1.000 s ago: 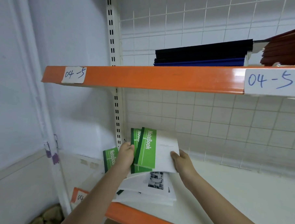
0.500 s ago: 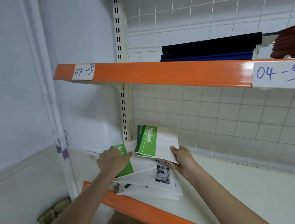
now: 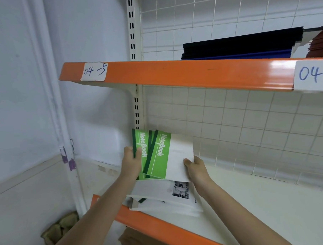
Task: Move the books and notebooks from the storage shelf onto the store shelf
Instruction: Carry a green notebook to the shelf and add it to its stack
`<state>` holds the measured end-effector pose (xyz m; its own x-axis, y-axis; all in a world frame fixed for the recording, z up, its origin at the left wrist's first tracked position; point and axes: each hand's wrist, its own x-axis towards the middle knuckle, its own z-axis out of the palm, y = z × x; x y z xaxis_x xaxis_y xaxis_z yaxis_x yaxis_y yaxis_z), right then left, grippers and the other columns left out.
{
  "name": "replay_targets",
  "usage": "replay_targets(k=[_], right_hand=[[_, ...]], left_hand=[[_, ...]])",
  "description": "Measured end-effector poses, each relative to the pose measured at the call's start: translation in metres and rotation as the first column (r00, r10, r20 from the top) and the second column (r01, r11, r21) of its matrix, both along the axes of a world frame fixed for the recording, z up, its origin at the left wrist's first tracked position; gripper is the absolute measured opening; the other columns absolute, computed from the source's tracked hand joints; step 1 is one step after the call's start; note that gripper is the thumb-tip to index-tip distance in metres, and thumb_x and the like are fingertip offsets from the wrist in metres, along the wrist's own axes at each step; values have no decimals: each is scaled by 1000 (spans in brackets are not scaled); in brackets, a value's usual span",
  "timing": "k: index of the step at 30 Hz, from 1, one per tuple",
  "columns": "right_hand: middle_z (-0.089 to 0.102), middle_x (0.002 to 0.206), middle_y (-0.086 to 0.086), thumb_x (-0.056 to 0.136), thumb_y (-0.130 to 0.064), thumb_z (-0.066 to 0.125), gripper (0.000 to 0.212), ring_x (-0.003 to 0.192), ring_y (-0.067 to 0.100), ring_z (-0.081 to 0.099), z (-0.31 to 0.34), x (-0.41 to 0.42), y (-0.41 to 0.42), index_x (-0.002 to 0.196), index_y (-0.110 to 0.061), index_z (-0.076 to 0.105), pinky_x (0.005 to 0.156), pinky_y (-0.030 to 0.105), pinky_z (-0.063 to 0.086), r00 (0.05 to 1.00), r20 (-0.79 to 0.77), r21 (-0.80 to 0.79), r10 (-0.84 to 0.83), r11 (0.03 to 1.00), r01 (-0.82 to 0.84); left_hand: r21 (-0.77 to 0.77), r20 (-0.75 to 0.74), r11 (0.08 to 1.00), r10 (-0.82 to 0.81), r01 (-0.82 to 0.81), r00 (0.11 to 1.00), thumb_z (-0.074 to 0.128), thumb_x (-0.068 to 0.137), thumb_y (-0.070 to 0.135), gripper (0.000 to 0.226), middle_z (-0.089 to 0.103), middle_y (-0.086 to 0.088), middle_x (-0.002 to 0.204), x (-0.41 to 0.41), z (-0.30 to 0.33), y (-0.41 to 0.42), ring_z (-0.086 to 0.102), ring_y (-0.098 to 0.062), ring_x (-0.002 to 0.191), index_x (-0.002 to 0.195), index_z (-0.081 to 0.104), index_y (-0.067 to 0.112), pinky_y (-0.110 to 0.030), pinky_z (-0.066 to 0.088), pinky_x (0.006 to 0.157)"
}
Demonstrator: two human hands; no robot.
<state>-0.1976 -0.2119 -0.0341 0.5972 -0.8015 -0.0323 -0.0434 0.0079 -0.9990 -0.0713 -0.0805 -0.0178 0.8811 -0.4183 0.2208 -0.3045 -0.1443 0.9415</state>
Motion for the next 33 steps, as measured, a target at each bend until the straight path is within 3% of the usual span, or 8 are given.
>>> replay_targets(k=[2, 4, 8, 11, 15, 21, 25, 33], right_hand=[[64, 110, 11, 97, -17, 45, 23, 98, 26, 59, 0, 3, 1, 112, -5, 58, 81, 29, 44, 996, -72, -241, -54, 970, 35], [64, 99, 6, 98, -19, 46, 18, 91, 22, 60, 3, 3, -2, 103, -7, 59, 75, 24, 44, 995, -91, -284, -33, 959, 6], [69, 89, 4, 94, -10, 55, 11, 73, 12, 66, 15, -2, -11, 104, -12, 59, 62, 18, 51, 983, 17, -125, 183, 976, -180], [69, 107, 6, 92, -1, 54, 27, 95, 22, 66, 21, 4, -15, 116, -15, 56, 83, 33, 54, 976, 134, -199, 171, 970, -142], [64, 97, -1, 92, 2, 49, 27, 83, 7, 59, 19, 11, -4, 113, -14, 54, 67, 11, 47, 973, 183, -263, 139, 961, -88], [63, 111, -7, 96, -8, 47, 20, 105, 11, 59, -12, 15, 7, 111, -20, 53, 95, 30, 46, 988, 105, -299, 113, 951, -77], [60, 107, -6, 95, -5, 43, 23, 98, 10, 55, -12, 12, 9, 117, -8, 49, 82, 16, 43, 995, 18, -422, 93, 903, -77], [58, 109, 11, 92, -12, 46, 23, 99, 32, 59, 13, 8, 16, 113, -3, 48, 81, 45, 53, 987, -143, -382, -68, 924, 8]], left_hand=[[-82, -91, 989, -130, 122, 987, 55, 91, 46, 43, 57, -2, 113, -6, 5, -2, 56, -18, 104, 118, 44, 14, -37, 47, 91], [-109, -131, 973, -218, 205, 967, 69, 78, 48, 64, 53, -1, 131, -9, 7, -3, 51, -21, 121, 128, 43, 19, -48, 41, 104], [-207, 19, 939, -279, 276, 960, 53, 94, 5, 33, 61, -1, 118, -6, 8, -1, 59, -20, 110, 118, 44, 24, -43, 47, 99], [-202, 134, 935, -269, 292, 954, 49, 96, 8, 28, 62, -3, 113, -8, 12, 2, 61, -23, 104, 115, 43, 28, -38, 52, 89], [-218, 40, 942, -254, 256, 966, 57, 88, 33, 50, 57, -3, 130, -5, 8, -2, 55, -21, 120, 133, 42, 16, -49, 43, 103], [-187, 71, 954, -227, 236, 971, 58, 91, 24, 23, 64, 7, 109, -14, -12, -2, 61, -11, 103, 110, 51, 35, -40, 49, 94], [-85, 107, 962, -251, 261, 962, 59, 91, 13, 43, 58, 2, 123, -6, -22, -1, 55, -16, 115, 130, 40, 18, -37, 45, 99], [-168, -89, 942, -308, 291, 947, 62, 88, 3, 43, 60, -2, 112, 4, -6, -10, 59, -18, 98, 125, 44, 16, -25, 44, 77]])
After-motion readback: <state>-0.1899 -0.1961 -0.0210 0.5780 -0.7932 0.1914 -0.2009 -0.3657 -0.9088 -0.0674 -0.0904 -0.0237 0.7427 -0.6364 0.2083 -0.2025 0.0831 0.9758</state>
